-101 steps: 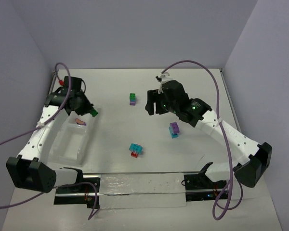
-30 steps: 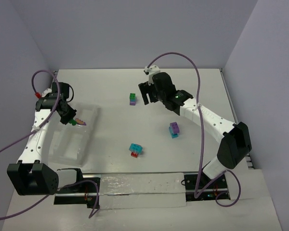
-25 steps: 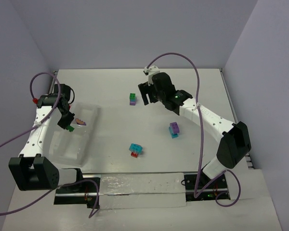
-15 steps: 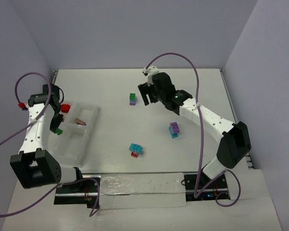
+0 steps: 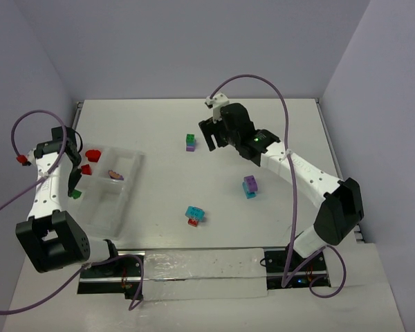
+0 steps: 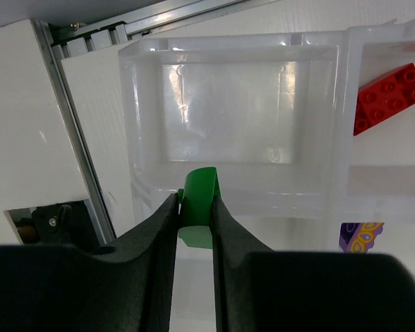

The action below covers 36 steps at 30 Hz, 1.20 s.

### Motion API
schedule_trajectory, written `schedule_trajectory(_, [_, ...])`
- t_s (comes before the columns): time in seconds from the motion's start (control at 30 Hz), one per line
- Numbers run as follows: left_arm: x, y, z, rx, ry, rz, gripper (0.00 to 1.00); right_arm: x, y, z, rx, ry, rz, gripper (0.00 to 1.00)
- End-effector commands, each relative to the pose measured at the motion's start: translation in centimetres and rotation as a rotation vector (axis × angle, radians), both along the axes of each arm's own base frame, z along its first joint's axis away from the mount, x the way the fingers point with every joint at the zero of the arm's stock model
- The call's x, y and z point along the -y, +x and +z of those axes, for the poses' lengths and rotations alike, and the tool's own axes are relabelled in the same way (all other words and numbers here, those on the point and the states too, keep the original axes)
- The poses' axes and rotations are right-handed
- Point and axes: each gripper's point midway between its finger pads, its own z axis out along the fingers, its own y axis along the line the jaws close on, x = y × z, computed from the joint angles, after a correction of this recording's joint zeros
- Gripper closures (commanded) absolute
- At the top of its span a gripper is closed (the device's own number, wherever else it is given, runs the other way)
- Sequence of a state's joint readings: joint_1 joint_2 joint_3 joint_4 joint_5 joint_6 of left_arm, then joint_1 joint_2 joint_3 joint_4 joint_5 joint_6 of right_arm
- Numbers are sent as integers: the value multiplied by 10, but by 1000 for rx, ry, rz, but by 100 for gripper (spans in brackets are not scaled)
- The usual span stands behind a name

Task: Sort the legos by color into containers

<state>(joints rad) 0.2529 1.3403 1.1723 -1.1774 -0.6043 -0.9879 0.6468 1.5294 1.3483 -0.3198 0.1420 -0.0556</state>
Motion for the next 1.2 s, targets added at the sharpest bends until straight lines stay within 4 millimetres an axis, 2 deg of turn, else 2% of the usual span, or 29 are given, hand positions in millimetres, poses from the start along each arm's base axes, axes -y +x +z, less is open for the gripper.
schedule_trajectory(0.0, [-19, 13, 10, 53, 85, 30, 99, 9, -2, 30, 70, 19, 0, 19])
schedule_trajectory(0.13, [-23, 14, 3, 32, 89, 17, 88, 12, -5, 32, 76, 22, -10, 19])
schedule_trajectory(0.2, [-22, 14, 0, 28, 85, 11, 76, 14, -6, 32, 78, 23, -15, 19])
schedule_trajectory(0.23, [-22, 13, -2, 27, 82, 10, 59, 17, -8, 36, 87, 31, -21, 18])
schedule_trajectory(0.3, [-19, 12, -3, 33, 73, -9, 40, 19, -10, 37, 93, 38, -29, 16])
schedule_trajectory(0.33, [-19, 12, -4, 37, 72, -16, 40, 19, -10, 37, 91, 38, -30, 16])
schedule_trajectory(0.37, [-18, 13, -2, 55, 71, -24, 32, 21, -9, 39, 97, 42, -43, 16])
schedule_trajectory(0.43, [-17, 12, 0, 57, 70, -37, 23, 23, -7, 44, 99, 58, -71, 14])
schedule_trajectory(0.57, [-13, 11, 7, 79, 61, -57, 21, 21, -1, 55, 104, 89, -105, 13])
schedule_trajectory(0.6, [-12, 11, 9, 83, 53, -68, 21, 19, 0, 51, 90, 82, -105, 12])
schedule_trajectory(0.63, [-11, 11, 11, 87, 49, -76, 21, 19, 2, 58, 100, 93, -115, 12])
schedule_trajectory(0.73, [-5, 15, 20, 108, 33, -124, 21, 14, 13, 48, -5, 119, -212, 6])
schedule_trajectory(0.83, [4, 21, 32, 132, 37, -179, 21, -1, 20, 42, -110, 101, -213, 0])
schedule_trajectory(0.87, [7, 24, 35, 137, 38, -203, 21, -3, 19, 53, -143, 111, -226, 0])
schedule_trajectory(0.93, [7, 27, 37, 129, 48, -211, 20, -15, 30, 27, -230, 50, -238, 0])
schedule_trajectory(0.97, [5, 30, 40, 122, 59, -223, 20, -14, 39, 20, -247, 7, -290, 0])
schedule_trajectory(1.03, [3, 36, 47, 119, 74, -233, 19, -15, 47, 21, -263, 27, -380, 0])
schedule_trajectory(1.07, [5, 38, 49, 116, 74, -243, 19, -15, 47, 10, -302, 28, -395, 0])
schedule_trajectory(1.17, [18, 43, 49, 117, 56, -282, 15, -25, 40, -4, -394, 96, -364, 0])
